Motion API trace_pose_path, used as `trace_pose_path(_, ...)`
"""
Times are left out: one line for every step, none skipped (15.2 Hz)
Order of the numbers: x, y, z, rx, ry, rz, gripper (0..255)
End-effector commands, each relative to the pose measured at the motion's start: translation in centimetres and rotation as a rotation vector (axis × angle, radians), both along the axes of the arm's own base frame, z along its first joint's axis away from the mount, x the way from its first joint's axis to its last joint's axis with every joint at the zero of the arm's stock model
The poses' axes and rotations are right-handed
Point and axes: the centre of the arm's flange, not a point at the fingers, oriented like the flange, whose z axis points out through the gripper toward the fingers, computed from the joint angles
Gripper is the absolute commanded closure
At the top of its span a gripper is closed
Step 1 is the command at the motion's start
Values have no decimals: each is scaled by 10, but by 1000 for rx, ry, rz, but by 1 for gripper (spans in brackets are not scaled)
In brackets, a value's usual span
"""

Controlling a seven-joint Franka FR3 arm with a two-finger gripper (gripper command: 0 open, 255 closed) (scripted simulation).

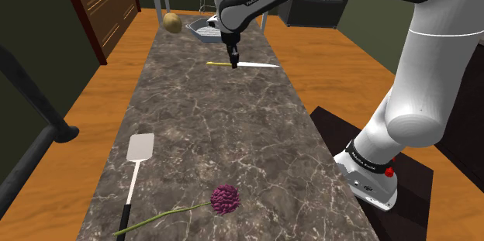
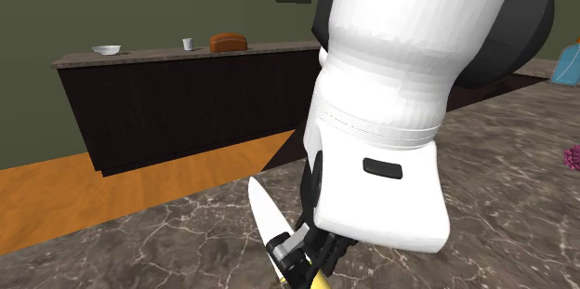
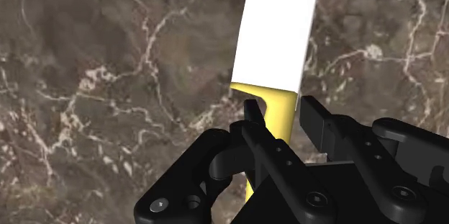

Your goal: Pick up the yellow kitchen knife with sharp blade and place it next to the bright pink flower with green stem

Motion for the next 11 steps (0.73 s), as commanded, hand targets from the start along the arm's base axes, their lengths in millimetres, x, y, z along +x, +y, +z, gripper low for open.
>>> trace_pose_path(0, 0, 0, 0, 0, 0, 255)
trace_pose_path(0, 0, 0, 0, 0, 0, 255)
trace_pose_path(0, 0, 0, 0, 0, 0, 255)
trace_pose_path(0, 0, 0, 0, 0, 0, 255)
trace_pose_path(0, 0, 0, 0, 0, 0, 255)
trace_pose_path(0, 0, 0, 0, 0, 0, 255)
trace_pose_path(0, 0, 0, 0, 0, 0, 255)
trace_pose_path(0, 0, 0, 0, 0, 0, 255)
trace_pose_path(0, 0, 5, 0, 0, 0, 255)
trace_pose_path(0, 0, 11, 0, 0, 0, 255)
trace_pose_path(0, 0, 16, 0, 0, 0, 255)
